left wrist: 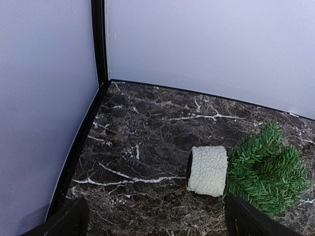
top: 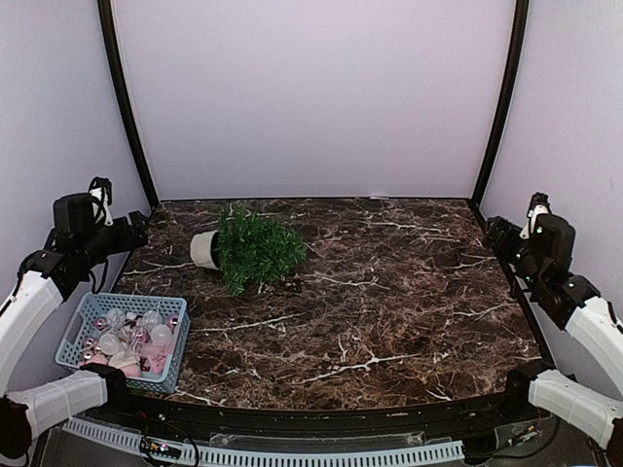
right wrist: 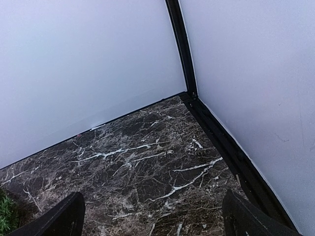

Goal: Decorate the small christmas tree
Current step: Pick up the Christmas tree at the center of the board.

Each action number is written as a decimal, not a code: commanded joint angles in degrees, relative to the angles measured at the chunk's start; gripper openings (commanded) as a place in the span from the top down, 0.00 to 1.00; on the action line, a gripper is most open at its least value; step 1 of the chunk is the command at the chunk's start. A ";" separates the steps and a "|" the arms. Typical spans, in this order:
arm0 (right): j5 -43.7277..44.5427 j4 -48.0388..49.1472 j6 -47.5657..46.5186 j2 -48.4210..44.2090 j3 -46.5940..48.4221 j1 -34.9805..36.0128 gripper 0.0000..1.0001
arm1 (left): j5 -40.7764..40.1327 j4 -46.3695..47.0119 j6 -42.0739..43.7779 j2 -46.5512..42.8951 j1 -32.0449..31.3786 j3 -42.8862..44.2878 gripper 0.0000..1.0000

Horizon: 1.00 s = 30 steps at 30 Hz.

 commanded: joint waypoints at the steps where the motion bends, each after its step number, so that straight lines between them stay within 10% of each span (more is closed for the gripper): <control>1: 0.88 -4.03 1.74 -1.12 2.56 -0.43 0.01 | -0.53 -3.64 -2.65 5.15 0.29 3.58 0.01; 17: -16.68 -4.20 6.86 5.15 4.57 -0.37 0.01 | -3.83 -11.22 -3.91 6.62 -6.55 5.41 0.03; 30: -20.52 -3.69 6.90 12.93 8.27 -0.24 0.01 | 3.98 -5.76 -5.82 34.93 -9.74 16.98 0.01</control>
